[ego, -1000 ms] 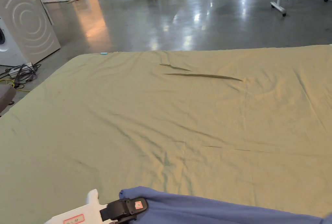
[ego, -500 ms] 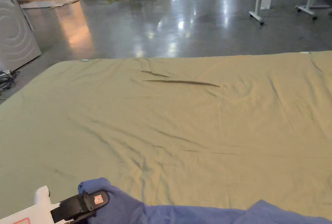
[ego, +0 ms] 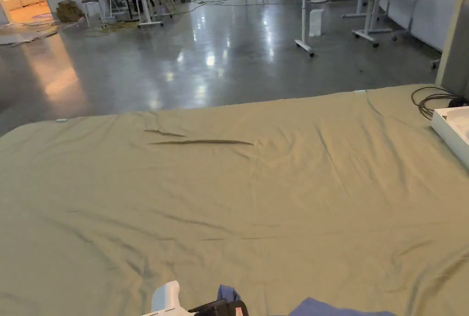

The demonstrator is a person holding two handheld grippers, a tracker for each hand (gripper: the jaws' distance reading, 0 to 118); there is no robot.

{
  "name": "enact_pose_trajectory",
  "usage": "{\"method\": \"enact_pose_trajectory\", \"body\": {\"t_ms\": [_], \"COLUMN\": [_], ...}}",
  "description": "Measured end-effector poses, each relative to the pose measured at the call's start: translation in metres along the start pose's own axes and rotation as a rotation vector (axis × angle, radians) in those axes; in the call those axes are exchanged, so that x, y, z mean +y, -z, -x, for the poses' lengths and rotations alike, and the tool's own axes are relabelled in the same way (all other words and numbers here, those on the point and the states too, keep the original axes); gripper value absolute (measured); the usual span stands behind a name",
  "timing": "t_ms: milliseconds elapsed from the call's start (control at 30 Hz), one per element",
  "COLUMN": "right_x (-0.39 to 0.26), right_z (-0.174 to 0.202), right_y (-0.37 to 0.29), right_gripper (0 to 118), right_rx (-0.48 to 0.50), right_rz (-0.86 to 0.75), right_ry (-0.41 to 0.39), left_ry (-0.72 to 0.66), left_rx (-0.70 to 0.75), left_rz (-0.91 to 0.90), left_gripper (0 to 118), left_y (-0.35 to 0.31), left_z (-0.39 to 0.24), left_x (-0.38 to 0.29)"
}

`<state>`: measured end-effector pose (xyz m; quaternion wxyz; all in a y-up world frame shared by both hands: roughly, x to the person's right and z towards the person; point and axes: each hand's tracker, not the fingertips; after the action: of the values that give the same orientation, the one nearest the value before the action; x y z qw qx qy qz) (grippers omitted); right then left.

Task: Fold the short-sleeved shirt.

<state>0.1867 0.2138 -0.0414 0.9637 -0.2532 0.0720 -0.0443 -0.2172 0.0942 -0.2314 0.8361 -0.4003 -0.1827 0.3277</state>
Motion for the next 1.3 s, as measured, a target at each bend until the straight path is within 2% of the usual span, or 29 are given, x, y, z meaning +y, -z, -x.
{"method": "enact_pose_trajectory", "body": {"t_ms": [133, 233, 267, 300, 333, 367, 467, 500, 567, 633, 667, 800, 833, 867, 900, 933, 967, 1000, 1067, 1133, 1200, 1300], "right_x": [-0.006, -0.011, -0.012, -0.014, -0.014, -0.015, -0.016, -0.017, -0.017, -0.017, -0.017, -0.016, -0.015, -0.015, -0.015, -0.016, -0.017, -0.017, -0.017, -0.017, -0.016, -0.017], "right_z": [-0.011, -0.015, -0.015, -0.016, -0.016, -0.014, -0.015, -0.014, -0.015, -0.014, -0.014, -0.006, -0.003, -0.001, 0.001, 0.003, 0.005, 0.007, 0.011, 0.015, 0.019, 0.019], "right_y": [0.004, 0.009, 0.010, 0.010, 0.010, 0.010, 0.007, 0.007, 0.005, 0.006, 0.007, 0.010, 0.010, 0.010, 0.010, 0.012, 0.014, 0.017, 0.020, 0.020, 0.018, 0.017], "right_gripper": [0, 0, 0, 0, 0, 0, 0, 0, 0, 0, 0, 0, 0, 0, 0, 0, 0, 0, 0, 0, 0, 0], "right_rx": [0.034, 0.048, 0.046, 0.045, 0.045, 0.046, 0.033, 0.026, 0.015, 0.018, 0.021, 0.029, 0.034, 0.044, 0.060, 0.073, 0.081, 0.086, 0.083, 0.085, 0.090, 0.091], "right_rz": [0.005, 0.022, 0.027, 0.031, 0.035, 0.039, 0.049, 0.052, 0.056, 0.059, 0.061, 0.065, 0.063, 0.059, 0.060, 0.063, 0.067, 0.071, 0.084, 0.083, 0.081, 0.091], "right_ry": [0.051, 0.080, 0.082, 0.081, 0.081, 0.079, 0.070, 0.066, 0.061, 0.067, 0.071, 0.046, 0.038, 0.034, 0.035, 0.038, 0.041, 0.041, 0.031, 0.019, 0.018, 0.015], "left_ry": [0.003, -0.023, -0.027, -0.043, -0.062, -0.083, -0.126, -0.107, -0.025, 0.113, 0.121, 0.003, 0.028, 0.035, 0.023, 0.016, 0.013, 0.005, -0.052, -0.164, -0.301, -0.476], "left_rx": [-0.022, 0.025, 0.045, 0.058, 0.048, 0.021, -0.052, -0.017, 0.048, 0.120, 0.099, -0.012, -0.048, -0.098, -0.102, -0.084, -0.027, -0.019, 0.032, 0.030, -0.055, -0.150], "left_rz": [-0.132, -0.157, -0.133, -0.072, -0.020, 0.035, 0.137, 0.144, 0.213, 0.184, 0.189, 0.154, 0.070, 0.028, 0.025, 0.027, 0.022, 0.012, -0.011, -0.050, -0.127, -0.142], "left_gripper": [73, 71, 63, 45, 21, 17, 14, 14, 12, 5, 5, 7, 10, 26, 54, 93, 112, 118, 118, 118, 118, 118], "left_y": [-0.042, -0.047, -0.041, -0.029, -0.018, -0.005, 0.035, 0.046, 0.064, 0.069, 0.069, 0.036, 0.017, -0.004, -0.022, -0.036, -0.052, -0.067, -0.093, -0.110, -0.114, -0.091], "left_z": [-0.011, -0.003, 0.002, 0.007, 0.010, 0.014, 0.017, 0.015, 0.011, 0.004, 0.004, 0.003, 0.005, 0.009, 0.015, 0.022, 0.033, 0.047, 0.075, 0.102, 0.126, 0.146], "left_x": [0.010, 0.009, 0.007, 0.003, -0.001, -0.009, -0.034, -0.041, -0.051, -0.051, -0.047, -0.036, -0.035, -0.030, -0.024, -0.021, -0.019, -0.017, -0.018, -0.023, -0.031, -0.038]}}
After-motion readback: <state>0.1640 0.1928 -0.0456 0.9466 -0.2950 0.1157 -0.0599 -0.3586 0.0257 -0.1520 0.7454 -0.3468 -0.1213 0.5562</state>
